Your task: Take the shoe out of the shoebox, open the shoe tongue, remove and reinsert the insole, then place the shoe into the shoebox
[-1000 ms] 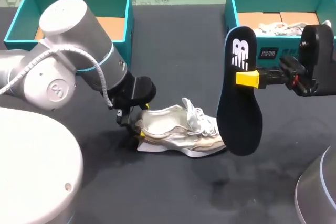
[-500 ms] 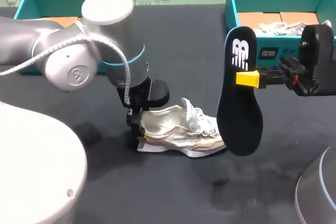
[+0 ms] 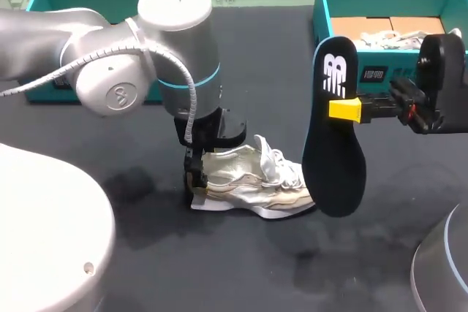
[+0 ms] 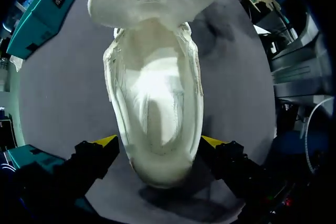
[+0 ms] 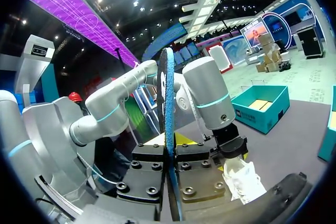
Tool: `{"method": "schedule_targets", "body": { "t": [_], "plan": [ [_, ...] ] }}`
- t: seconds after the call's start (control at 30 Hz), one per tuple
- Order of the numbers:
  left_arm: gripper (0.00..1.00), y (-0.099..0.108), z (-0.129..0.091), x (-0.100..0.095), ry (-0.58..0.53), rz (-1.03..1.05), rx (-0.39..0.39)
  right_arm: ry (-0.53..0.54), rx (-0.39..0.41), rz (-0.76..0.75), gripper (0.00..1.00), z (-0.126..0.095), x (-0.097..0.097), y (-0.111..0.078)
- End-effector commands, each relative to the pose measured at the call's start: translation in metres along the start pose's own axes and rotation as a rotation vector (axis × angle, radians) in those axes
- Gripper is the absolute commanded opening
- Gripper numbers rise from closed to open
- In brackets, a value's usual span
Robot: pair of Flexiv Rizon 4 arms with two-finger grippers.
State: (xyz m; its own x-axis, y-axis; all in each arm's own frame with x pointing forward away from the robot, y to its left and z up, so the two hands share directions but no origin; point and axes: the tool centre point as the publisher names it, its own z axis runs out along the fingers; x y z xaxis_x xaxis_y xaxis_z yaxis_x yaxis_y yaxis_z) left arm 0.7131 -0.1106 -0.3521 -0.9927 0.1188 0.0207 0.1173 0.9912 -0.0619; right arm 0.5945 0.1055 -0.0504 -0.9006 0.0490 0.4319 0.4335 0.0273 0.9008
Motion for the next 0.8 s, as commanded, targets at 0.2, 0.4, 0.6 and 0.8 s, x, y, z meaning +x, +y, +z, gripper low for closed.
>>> {"method": "schedule_targets", "body": {
  "t": [0.2, 0.4, 0.6, 0.8],
  "plan": [
    [1.00, -0.009, -0.032, -0.005, -0.036, 0.017, 0.027, -0.130, -0.007, -0.001, 0.00, -0.002, 0.009, -0.005],
    [1.00, -0.027, -0.031, -0.020, -0.020, 0.025, 0.036, -0.130, -0.007, -0.001, 0.00, -0.002, 0.009, -0.005],
    [1.00, -0.043, -0.023, -0.031, -0.016, 0.048, 0.049, -0.130, -0.007, -0.001, 0.00, -0.002, 0.009, -0.005],
    [1.00, -0.053, -0.007, -0.037, -0.020, 0.057, 0.049, -0.130, -0.007, -0.001, 0.00, -0.002, 0.009, -0.005]
  ]
}}
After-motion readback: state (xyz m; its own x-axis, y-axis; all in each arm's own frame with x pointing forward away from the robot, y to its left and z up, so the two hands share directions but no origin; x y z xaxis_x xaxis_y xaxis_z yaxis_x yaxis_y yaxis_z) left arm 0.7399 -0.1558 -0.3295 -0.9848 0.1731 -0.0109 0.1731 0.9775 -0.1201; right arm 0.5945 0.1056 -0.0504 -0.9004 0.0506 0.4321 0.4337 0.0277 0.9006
